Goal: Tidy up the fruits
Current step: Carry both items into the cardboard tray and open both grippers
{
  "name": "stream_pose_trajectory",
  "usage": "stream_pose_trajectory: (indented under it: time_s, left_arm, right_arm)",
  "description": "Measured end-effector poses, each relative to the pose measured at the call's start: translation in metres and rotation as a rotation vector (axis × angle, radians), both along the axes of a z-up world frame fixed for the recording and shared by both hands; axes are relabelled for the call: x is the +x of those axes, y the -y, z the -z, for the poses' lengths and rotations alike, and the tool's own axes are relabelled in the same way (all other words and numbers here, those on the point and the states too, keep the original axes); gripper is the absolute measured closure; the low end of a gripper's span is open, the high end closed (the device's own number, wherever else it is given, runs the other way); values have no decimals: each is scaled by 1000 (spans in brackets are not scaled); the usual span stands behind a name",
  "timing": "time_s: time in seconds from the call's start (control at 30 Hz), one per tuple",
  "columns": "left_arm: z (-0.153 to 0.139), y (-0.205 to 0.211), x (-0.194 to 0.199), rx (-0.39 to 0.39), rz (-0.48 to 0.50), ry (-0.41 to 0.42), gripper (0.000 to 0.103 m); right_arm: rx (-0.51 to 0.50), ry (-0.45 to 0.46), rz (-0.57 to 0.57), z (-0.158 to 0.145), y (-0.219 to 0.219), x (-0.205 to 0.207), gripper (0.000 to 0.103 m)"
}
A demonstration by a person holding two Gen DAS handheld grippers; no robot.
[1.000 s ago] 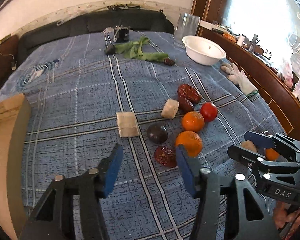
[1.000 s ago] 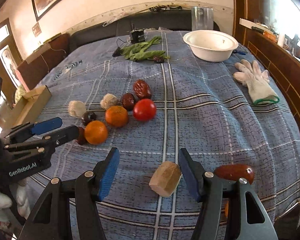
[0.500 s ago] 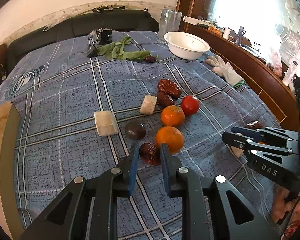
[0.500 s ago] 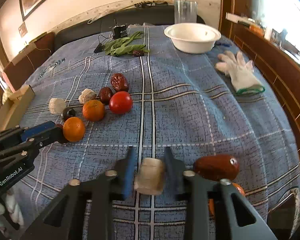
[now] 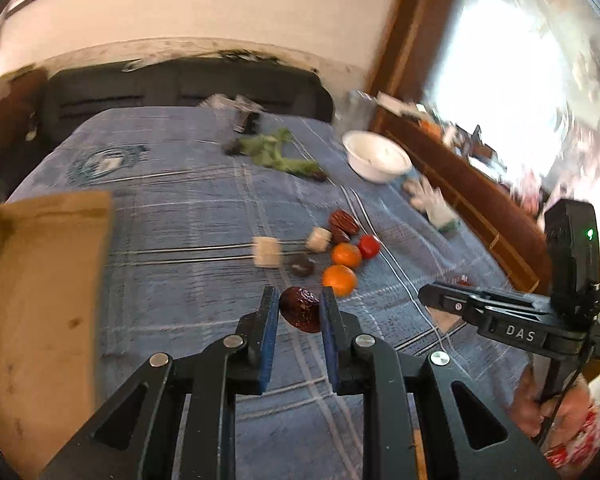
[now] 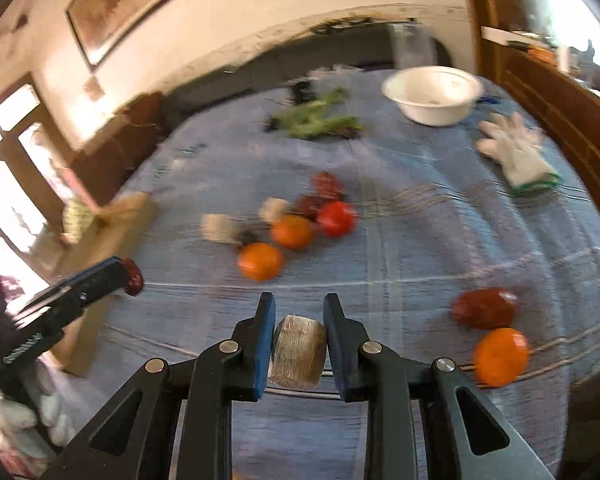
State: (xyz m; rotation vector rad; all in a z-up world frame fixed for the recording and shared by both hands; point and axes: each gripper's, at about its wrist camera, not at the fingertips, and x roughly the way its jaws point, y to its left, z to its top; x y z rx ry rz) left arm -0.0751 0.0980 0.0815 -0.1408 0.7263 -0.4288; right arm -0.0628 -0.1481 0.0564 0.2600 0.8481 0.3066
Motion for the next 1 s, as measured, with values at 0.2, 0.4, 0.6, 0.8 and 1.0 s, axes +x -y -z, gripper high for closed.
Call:
stream_pose_trajectory:
  time_s: [0.2, 0.4, 0.6, 0.8, 1.0]
  left_arm:
    - [-8, -85, -24, -19, -200, 9, 83]
    - [4, -177, -40, 8, -426, -43, 83]
    - [25, -232, -33, 38, -546, -127, 83]
    - [42, -240, -31, 75, -553, -165, 83]
    - [51, -244, -37, 104, -586, -180, 83]
  right_arm:
    - [195, -9, -199, -19, -59, 5, 76]
    - [189, -20, -396, -27, -161, 9, 75]
    - [95, -24, -541, -20, -261, 11, 75]
    - [-26, -46, -571, 5, -320, 28, 75]
    - [-89, -54, -611, 24, -340, 19, 75]
